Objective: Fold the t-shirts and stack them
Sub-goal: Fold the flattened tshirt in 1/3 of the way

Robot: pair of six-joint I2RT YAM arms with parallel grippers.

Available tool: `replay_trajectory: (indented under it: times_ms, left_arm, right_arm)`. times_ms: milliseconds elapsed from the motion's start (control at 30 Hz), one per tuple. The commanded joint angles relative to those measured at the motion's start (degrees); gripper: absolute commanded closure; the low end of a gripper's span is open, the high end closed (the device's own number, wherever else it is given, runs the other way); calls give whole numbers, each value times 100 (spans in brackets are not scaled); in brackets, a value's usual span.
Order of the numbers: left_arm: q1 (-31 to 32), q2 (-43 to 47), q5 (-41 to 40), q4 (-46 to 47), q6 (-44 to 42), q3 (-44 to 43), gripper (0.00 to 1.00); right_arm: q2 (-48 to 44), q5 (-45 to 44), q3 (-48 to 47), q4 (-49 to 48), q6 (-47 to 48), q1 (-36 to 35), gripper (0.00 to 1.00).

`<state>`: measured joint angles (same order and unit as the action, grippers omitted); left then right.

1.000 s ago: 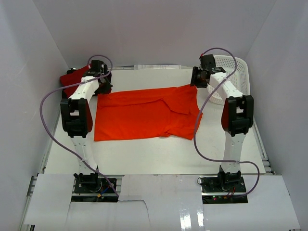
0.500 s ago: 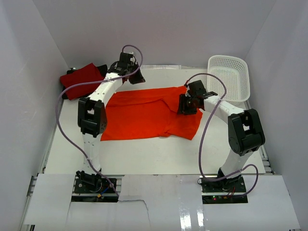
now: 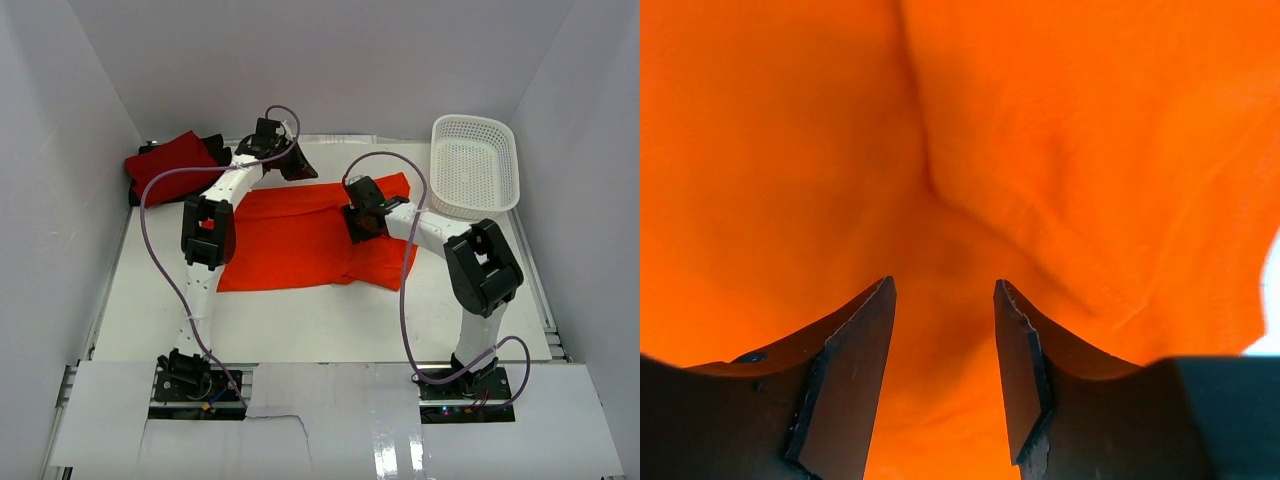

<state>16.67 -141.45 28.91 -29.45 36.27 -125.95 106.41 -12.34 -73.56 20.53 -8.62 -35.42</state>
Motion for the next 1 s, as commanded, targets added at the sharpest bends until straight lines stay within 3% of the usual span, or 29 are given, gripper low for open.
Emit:
replay_trajectory:
  times_ms: [0,167,533,967]
  left_arm:
    - [38,214,695,562,266,79,97]
    - [65,179,1143,748,609,140,96]
    - [74,-32,1916,1872,1566,1186,98]
    - [74,21,1961,2075,1576,1881,100]
  right_arm:
    - [221,-1147,-465,12,361,-193,50]
    - [661,-1648,-1037,153,616,-334,50]
    - [1189,-1746,-1468,82,757,-378,53]
    - [1444,-1676,-1600,56,739,-369,60]
